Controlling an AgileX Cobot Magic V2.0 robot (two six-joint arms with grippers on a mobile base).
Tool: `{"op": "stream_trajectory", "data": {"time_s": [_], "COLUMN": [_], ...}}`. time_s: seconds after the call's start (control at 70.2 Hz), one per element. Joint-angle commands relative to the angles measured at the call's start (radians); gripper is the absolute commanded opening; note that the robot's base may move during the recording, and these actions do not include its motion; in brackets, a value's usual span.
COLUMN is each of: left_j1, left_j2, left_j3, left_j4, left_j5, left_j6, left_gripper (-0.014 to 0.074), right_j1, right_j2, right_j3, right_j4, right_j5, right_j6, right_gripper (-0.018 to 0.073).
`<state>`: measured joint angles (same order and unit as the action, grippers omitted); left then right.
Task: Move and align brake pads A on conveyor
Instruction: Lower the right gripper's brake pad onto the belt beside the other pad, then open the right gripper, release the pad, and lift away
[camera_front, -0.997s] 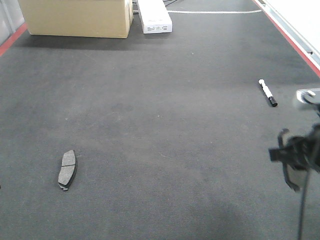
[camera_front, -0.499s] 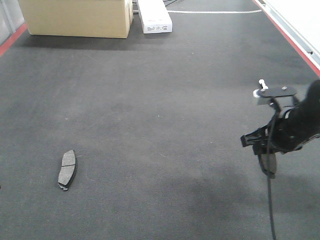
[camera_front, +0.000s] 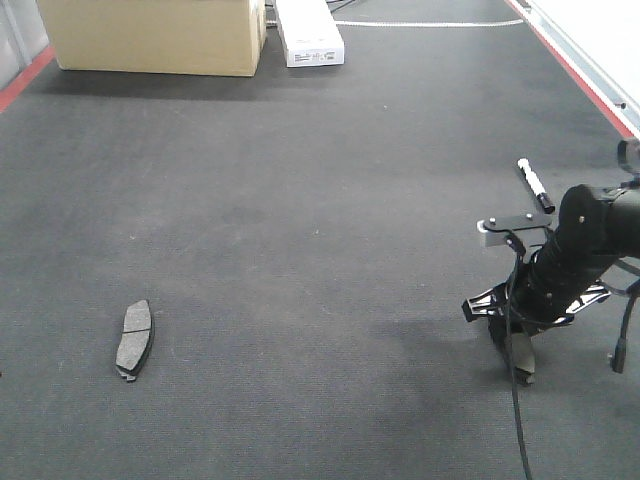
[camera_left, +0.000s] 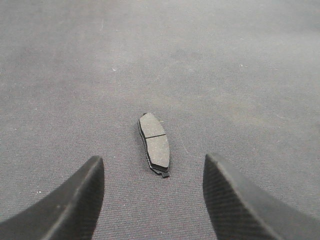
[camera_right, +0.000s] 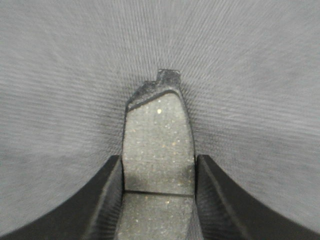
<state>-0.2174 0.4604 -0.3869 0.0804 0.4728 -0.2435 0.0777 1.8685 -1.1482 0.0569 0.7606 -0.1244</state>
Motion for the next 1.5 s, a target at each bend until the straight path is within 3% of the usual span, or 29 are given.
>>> {"op": "stream_trajectory", "data": {"time_s": [0.0, 0.328, 0.456, 0.698, 0.869, 1.239, 1.482], "left_j1": [-0.003, -0.003, -0.003, -0.003, -0.003, -0.003, -0.003], "left_j2": [0.003, 0.003, 0.003, 0.003, 0.003, 0.003, 0.003], "left_j3": [-0.029, -0.029, -0.029, -0.029, -0.029, -0.029, -0.029], "left_j4": [0.003, 0.003, 0.003, 0.003, 0.003, 0.003, 0.003], "left_j5": [-0.066, -0.066, -0.066, -0.066, -0.066, -0.066, -0.066], "left_j6": [-0.005, -0.005, -0.005, -0.005, -0.005, -0.005, -0.005], "left_gripper": [0.0406, 0.0406, 0.0406, 0.0406, 0.0406, 0.0406, 0.0406], "right_j1": [-0.003, -0.003, -0.003, -0.004, -0.004, -0.004, -0.004], "right_j2": [-0.040, -0.040, -0.064, -0.225, -0.434, -1.108, -1.523], "right_j3": [-0.032, -0.032, -0.032, -0.006, 0.137, 0.563, 0.752], "right_j4": [0.006, 0.003, 0.002, -0.009, -0.012, 0.036, 0.035], "right_j5": [-0.030, -0.039, -0.038, -0.051, -0.153, -0.428, -0.483], "right_j6": [-0.006, 0.049, 0.061, 0.062, 0.062, 0.062, 0.058], "right_gripper": [0.0122, 0.0489, 0.0571, 0.0562, 0.0540, 0.0536, 0.0536]}}
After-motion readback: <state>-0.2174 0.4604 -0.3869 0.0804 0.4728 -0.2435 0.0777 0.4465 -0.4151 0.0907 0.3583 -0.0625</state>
